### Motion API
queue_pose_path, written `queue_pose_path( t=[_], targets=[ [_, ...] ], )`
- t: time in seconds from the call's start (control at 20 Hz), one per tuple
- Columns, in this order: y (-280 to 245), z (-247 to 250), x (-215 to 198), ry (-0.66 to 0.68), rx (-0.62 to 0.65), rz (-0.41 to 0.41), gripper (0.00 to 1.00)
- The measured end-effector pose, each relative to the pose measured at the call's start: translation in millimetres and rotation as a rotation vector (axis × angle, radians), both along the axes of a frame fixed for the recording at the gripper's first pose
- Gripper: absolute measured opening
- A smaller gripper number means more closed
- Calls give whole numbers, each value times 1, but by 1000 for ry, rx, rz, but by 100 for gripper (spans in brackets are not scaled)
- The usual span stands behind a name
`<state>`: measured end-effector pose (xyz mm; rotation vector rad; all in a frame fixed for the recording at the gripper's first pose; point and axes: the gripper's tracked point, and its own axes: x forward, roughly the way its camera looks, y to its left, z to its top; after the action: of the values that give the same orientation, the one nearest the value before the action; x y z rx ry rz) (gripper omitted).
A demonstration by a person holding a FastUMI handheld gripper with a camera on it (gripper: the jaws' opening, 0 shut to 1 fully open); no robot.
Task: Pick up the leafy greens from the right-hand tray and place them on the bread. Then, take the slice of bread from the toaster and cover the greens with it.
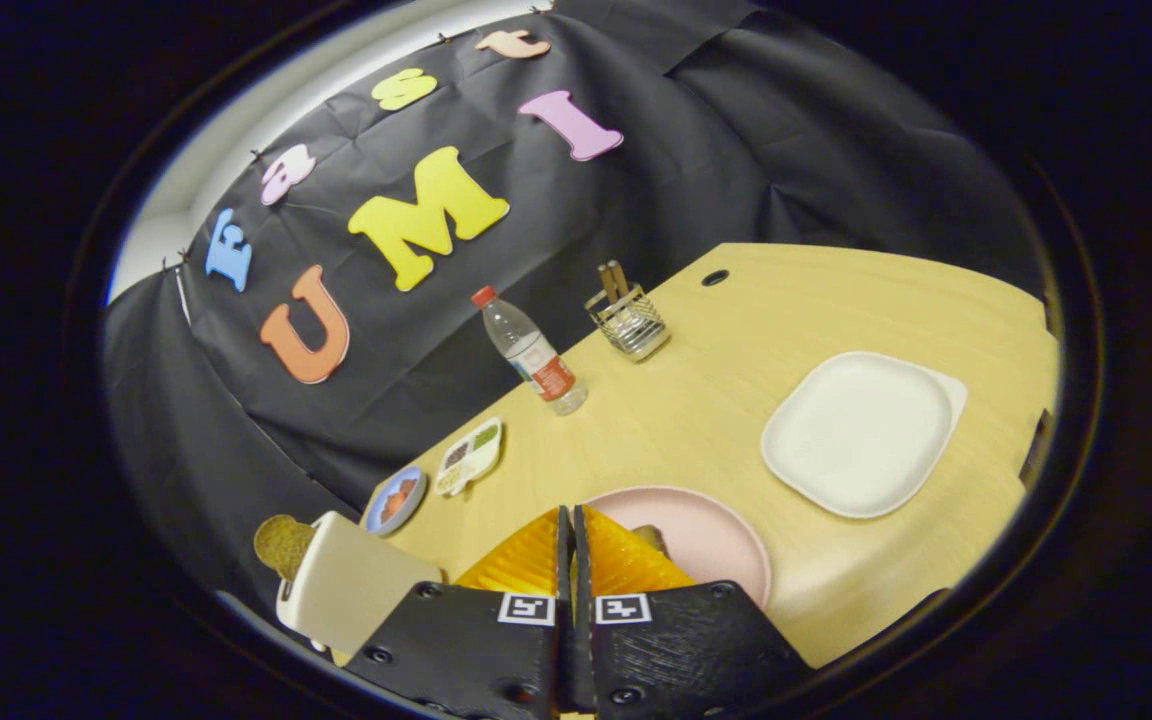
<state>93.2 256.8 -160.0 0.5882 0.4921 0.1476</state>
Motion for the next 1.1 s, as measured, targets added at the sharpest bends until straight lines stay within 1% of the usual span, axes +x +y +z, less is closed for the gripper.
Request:
queue_pose_path(
  t=[0.05, 0.1, 0.25, 0.5, 0.65, 0.8, 0.85, 0.95, 1.1],
  targets=[
    [-4, -4, -1, 4, -22, -1, 0],
    [-10, -9, 2, 7, -46, -4, 2],
    [-20, -11, 1, -2, -107, -5, 32],
    [-43, 13, 0, -91, -202, -61, 77],
    [-55, 37, -8, -171, -287, -112, 95],
    [-61, 63, -23, -239, -389, -160, 96],
    [-55, 73, -30, -264, -412, -157, 96],
    [-29, 96, -45, -322, -433, -127, 96],
    [27, 119, -63, -372, -432, -52, 96]
  ],
)
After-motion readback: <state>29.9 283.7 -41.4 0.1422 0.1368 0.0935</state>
